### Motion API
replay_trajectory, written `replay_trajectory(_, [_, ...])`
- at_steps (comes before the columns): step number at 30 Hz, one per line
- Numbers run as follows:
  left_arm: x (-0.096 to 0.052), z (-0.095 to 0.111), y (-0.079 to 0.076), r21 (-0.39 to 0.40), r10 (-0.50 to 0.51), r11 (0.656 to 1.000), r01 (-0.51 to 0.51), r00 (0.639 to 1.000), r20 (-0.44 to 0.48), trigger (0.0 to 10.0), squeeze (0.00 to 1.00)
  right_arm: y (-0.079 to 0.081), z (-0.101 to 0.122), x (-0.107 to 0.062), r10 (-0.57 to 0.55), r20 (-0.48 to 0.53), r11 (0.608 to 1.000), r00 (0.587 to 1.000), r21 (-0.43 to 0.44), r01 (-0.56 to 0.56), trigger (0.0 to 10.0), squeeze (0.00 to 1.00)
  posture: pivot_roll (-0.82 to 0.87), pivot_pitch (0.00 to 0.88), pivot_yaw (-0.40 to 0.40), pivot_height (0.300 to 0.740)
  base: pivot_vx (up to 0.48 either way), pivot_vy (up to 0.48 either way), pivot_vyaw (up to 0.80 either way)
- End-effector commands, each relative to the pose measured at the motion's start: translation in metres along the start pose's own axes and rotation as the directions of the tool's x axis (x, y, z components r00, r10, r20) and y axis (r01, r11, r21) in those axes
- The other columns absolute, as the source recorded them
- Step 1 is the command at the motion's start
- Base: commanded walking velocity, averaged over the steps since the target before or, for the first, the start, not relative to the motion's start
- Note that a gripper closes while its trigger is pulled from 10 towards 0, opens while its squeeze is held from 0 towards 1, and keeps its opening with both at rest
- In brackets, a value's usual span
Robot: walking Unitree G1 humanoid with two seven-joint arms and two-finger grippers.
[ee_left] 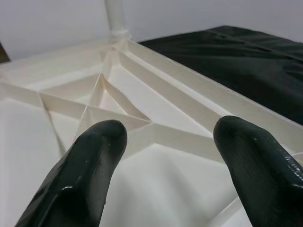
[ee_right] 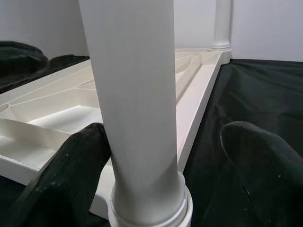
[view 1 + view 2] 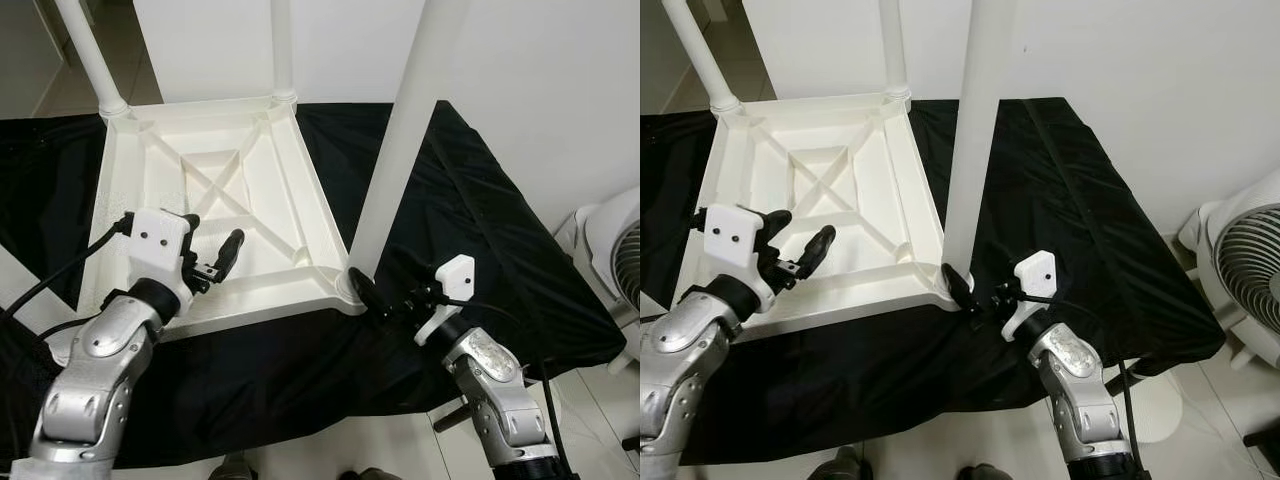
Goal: Building children table
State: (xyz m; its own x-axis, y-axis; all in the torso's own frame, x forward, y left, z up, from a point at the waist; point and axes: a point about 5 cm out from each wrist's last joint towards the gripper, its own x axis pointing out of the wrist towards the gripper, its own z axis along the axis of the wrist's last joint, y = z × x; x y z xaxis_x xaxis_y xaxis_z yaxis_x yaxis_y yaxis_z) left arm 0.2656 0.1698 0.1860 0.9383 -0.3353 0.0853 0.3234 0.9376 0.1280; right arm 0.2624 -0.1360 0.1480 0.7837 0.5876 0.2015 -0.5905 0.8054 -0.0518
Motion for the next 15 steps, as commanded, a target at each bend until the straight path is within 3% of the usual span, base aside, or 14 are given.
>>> replay_trajectory(1, [0.001, -0.004, 0.007, 0.006, 0.095, 0.995, -0.095, 0.995, -0.007, 10.0, 0.0, -0.007, -0.004, -0.002, -0.057, -0.017, 0.998, 0.998, 0.002, 0.057, 10.0, 0.0, 0.13, 0.085, -0.025, 0.74, 0.0, 0.0, 0.0])
replay_trajectory(6, [0.003, -0.013, 0.006, 0.0, 0.137, 0.991, -0.137, 0.991, -0.002, 10.0, 0.0, -0.004, -0.006, -0.001, -0.103, -0.014, 0.995, 0.995, 0.01, 0.103, 10.0, 0.0, 0.12, 0.084, -0.062, 0.74, 0.0, 0.0, 0.0])
replay_trajectory(11, [0.01, -0.023, 0.018, -0.063, 0.318, 0.945, -0.321, 0.947, -0.049, 10.0, 0.0, 0.003, -0.01, 0.011, -0.188, -0.007, 0.982, 0.982, 0.004, 0.188, 10.0, 0.0, 0.11, 0.075, -0.066, 0.74, 0.0, 0.0, 0.0])
replay_trajectory(15, [0.008, -0.023, 0.016, -0.043, 0.34, 0.939, -0.342, 0.939, -0.048, 10.0, 0.0, 0.002, -0.013, 0.011, -0.259, -0.002, 0.966, 0.966, -0.029, 0.258, 10.0, 0.0, 0.13, 0.059, -0.065, 0.74, 0.0, 0.0, 0.0])
